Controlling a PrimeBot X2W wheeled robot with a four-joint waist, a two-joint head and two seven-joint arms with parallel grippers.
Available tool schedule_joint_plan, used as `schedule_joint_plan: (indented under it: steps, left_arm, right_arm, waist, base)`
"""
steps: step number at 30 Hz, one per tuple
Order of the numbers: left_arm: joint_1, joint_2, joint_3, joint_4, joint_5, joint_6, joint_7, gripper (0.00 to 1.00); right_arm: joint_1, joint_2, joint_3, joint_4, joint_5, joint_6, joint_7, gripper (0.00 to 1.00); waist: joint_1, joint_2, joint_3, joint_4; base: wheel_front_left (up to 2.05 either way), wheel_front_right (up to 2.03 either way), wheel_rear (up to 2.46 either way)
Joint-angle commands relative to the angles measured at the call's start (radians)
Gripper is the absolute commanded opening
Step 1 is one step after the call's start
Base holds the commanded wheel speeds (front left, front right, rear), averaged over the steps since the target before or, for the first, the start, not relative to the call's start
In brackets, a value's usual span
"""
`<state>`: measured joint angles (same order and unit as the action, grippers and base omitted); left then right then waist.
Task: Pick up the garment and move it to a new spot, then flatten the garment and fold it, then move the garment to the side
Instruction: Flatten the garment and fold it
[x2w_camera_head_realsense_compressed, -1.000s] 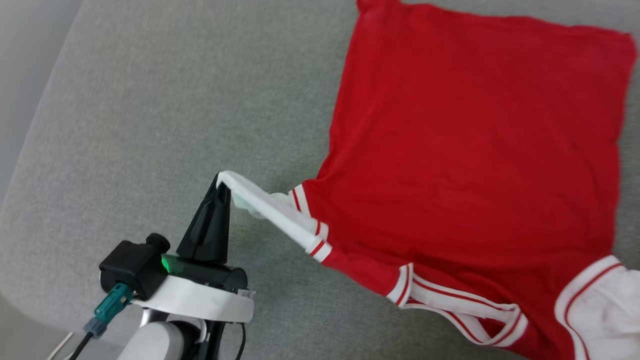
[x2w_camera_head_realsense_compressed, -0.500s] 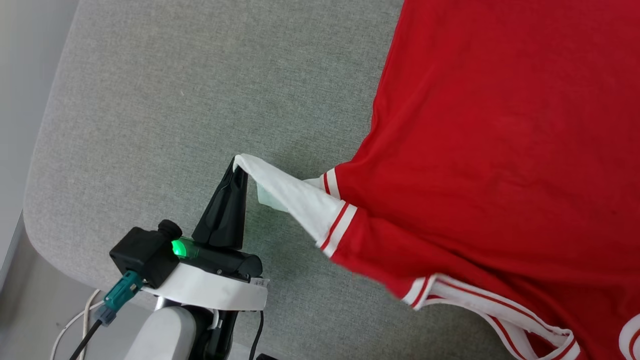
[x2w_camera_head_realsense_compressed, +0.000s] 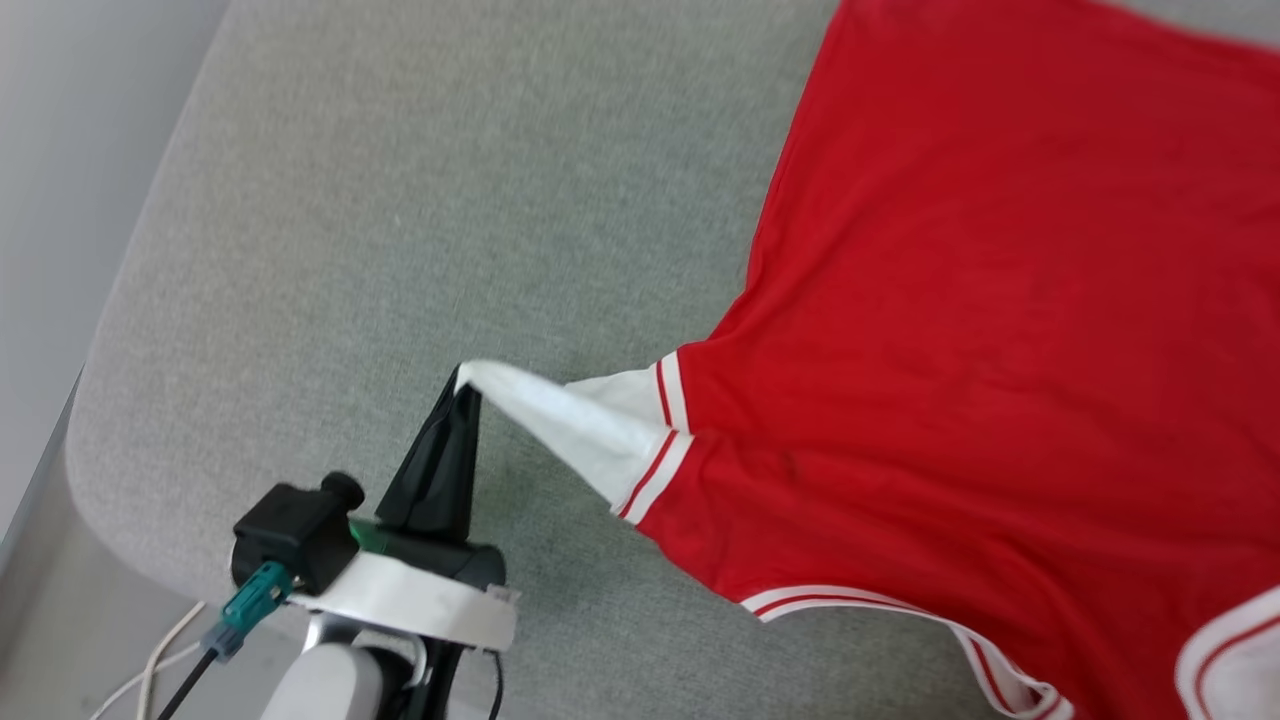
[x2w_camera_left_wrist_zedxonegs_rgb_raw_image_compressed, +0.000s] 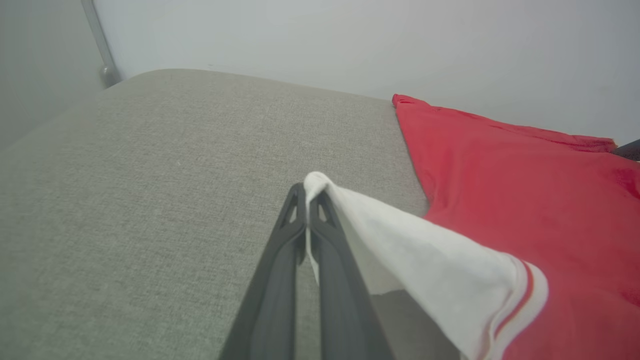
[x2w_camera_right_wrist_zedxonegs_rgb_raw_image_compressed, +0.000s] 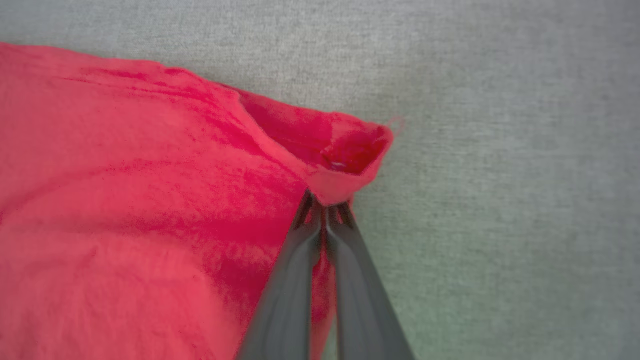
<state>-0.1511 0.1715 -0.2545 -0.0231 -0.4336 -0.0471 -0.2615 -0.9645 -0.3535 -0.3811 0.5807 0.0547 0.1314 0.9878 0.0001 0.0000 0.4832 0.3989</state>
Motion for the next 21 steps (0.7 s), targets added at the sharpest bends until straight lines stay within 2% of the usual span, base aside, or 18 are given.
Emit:
schedule_joint_plan:
  steps: [1,8,12,15,21]
  left_arm:
    - [0.016,0.006,0.009,0.009,0.005,0.007,-0.005,0.00]
    - [0.087,0.044,0.057,0.049,-0.010,0.050,0.013,0.00]
    - [0.127,0.069,0.077,0.052,-0.017,0.068,0.036,0.00]
    - [0.161,0.088,0.102,0.050,-0.023,0.086,0.049,0.00]
    - [0.217,0.121,0.144,0.042,-0.044,0.117,0.082,0.00]
  right_arm:
    - [0.022,-0.013,0.013,-0.011,0.008,-0.001,-0.005,0.00]
    - [0.186,-0.063,0.157,-0.164,0.136,-0.001,-0.024,0.00]
    - [0.355,-0.101,0.192,-0.283,0.218,-0.001,-0.032,0.00]
    - [0.496,-0.100,0.186,-0.383,0.258,-0.001,-0.031,0.00]
    - [0.781,-0.043,0.117,-0.570,0.300,-0.001,-0.067,0.00]
  waist:
    - [-0.0001,0.0000,-0.065,-0.035]
    - [-0.0001,0.0000,-0.205,-0.141]
    - [-0.0001,0.0000,-0.273,-0.198]
    - [-0.0001,0.0000,-0.311,-0.249]
    - [-0.0001,0.0000,-0.351,-0.333]
  base:
    - [0.00,0.00,0.00]
    - [0.00,0.00,0.00]
    - [0.00,0.00,0.00]
    - [0.00,0.00,0.00]
    - [0.00,0.00,0.00]
